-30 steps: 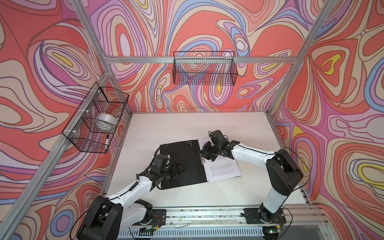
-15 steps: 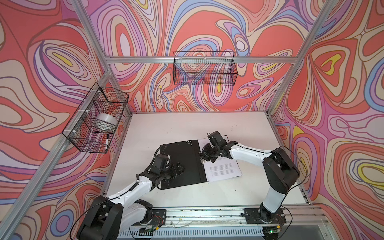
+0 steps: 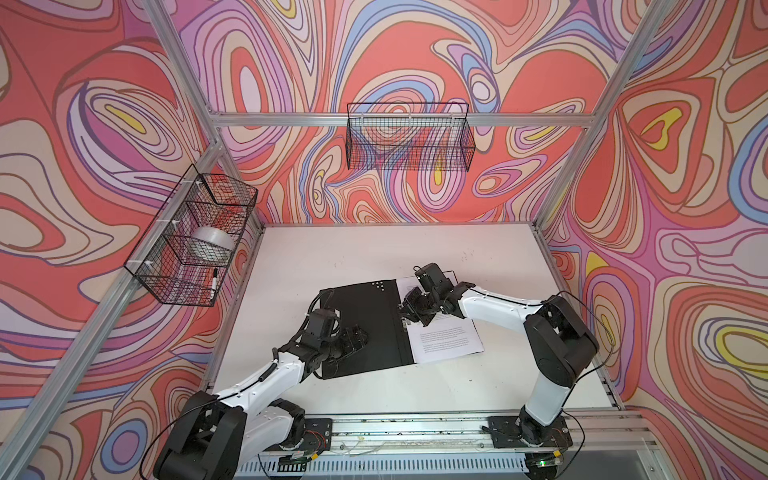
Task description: Put the files into the folder
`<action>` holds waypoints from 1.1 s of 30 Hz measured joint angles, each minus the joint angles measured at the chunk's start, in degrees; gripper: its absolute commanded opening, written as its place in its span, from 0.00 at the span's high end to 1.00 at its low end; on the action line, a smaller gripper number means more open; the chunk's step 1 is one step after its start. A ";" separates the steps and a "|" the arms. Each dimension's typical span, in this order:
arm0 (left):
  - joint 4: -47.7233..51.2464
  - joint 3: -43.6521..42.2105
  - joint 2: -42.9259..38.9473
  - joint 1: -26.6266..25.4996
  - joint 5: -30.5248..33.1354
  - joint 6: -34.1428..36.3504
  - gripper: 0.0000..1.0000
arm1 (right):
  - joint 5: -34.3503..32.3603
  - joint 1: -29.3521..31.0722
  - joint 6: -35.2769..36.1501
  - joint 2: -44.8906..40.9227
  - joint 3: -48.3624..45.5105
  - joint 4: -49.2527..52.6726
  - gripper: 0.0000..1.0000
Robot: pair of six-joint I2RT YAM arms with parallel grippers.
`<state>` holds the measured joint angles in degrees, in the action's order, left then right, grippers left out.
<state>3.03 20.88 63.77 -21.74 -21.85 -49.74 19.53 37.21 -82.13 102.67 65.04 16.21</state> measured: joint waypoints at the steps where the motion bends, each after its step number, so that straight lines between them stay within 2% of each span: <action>1: -0.13 0.00 0.09 0.00 0.00 0.00 0.09 | 0.00 0.00 -0.04 0.00 0.00 0.02 0.85; 33: -0.28 -0.04 0.11 0.00 0.02 -0.02 0.09 | 0.57 -1.73 0.59 0.00 0.00 0.28 0.81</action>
<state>2.74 20.84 63.88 -21.74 -21.82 -49.76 20.10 35.48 -81.54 102.67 65.04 16.49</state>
